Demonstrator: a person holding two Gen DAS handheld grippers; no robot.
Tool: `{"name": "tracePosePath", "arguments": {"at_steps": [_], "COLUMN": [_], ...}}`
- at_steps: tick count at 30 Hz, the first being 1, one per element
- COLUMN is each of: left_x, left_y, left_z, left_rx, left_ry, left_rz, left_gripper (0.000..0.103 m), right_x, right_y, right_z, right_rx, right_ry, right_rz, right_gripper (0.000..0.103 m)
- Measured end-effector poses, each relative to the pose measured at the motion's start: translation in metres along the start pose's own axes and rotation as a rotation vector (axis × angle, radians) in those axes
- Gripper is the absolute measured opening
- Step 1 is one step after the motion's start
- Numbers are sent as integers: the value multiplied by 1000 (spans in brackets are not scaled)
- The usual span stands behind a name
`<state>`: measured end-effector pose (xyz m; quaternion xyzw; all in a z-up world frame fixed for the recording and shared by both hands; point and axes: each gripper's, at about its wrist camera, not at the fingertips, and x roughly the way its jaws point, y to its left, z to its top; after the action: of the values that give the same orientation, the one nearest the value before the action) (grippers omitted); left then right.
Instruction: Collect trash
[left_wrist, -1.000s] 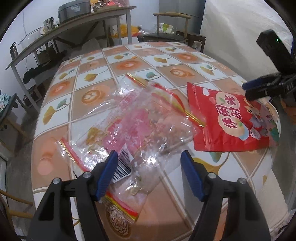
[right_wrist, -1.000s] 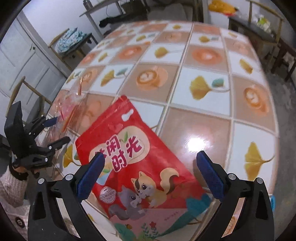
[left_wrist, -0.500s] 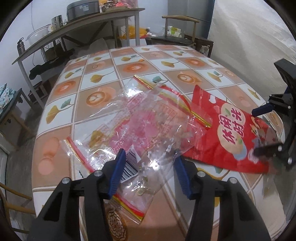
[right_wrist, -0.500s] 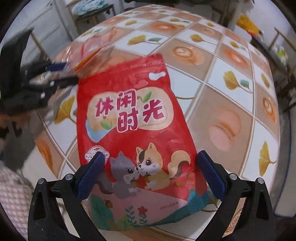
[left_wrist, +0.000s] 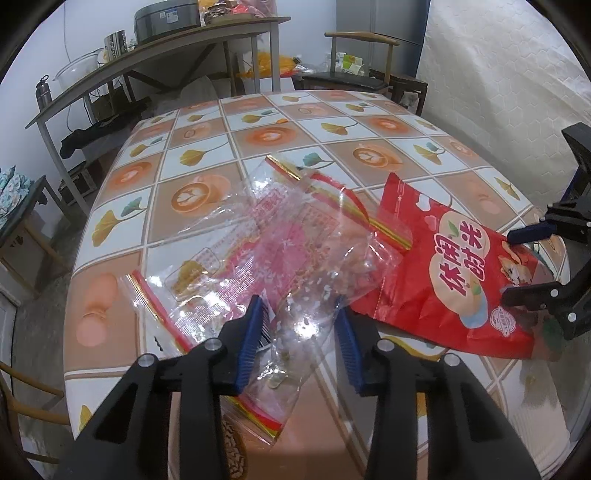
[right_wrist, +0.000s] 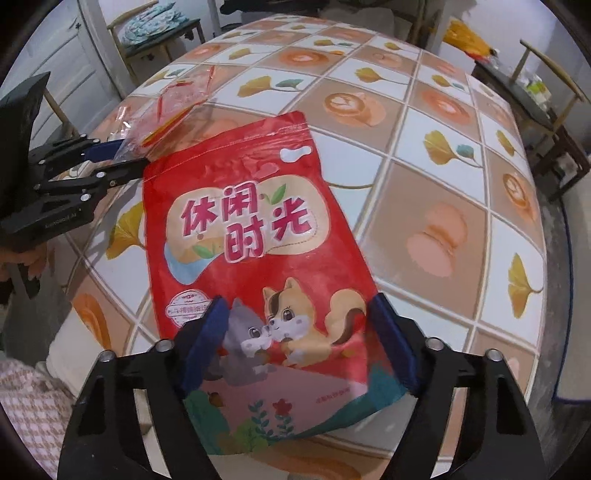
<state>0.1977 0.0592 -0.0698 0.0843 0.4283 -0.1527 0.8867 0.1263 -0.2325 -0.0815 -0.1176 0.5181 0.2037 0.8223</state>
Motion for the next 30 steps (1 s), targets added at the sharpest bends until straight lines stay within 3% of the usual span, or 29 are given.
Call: {"name": "tracePosePath", "arguments": {"at_steps": [5, 10, 11, 13, 14, 15, 19, 22, 25, 30], "left_x": [0, -1, -1, -1, -2, -2, -2, -2, -2, -2], "left_y": [-1, -1, -1, -2, -2, -2, -2, -2, -2, -4], "left_z": [0, 0, 0, 1, 0, 0, 1, 0, 0, -1], "left_rx": [1, 0, 0, 3, 1, 1, -1, -1, -1, 0], "left_ry": [-2, -1, 0, 3, 2, 0, -1, 0, -1, 2], "left_rz": [2, 2, 1, 1, 2, 3, 7, 5, 7, 5], "left_gripper": [36, 36, 36, 35, 35, 35, 35, 35, 35, 35], "right_x": [-7, -13, -19, -31, -36, -44, -61, -52, -40, -30], "right_y": [22, 27, 24, 10, 0, -13, -56, -79, -82, -74], "right_z": [-7, -9, -11, -15, -16, -20, -47, -68, -78, -74], "right_rx": [-21, -24, -9, 74, 114, 187, 453, 617, 707, 764], "right_ry": [-19, -31, -53, -83, -93, -116, -143, -86, -54, -74], "right_rz": [5, 30, 40, 58, 67, 88, 172, 216, 308, 461], "right_gripper": [30, 15, 16, 40, 59, 64, 67, 67, 67, 67]}}
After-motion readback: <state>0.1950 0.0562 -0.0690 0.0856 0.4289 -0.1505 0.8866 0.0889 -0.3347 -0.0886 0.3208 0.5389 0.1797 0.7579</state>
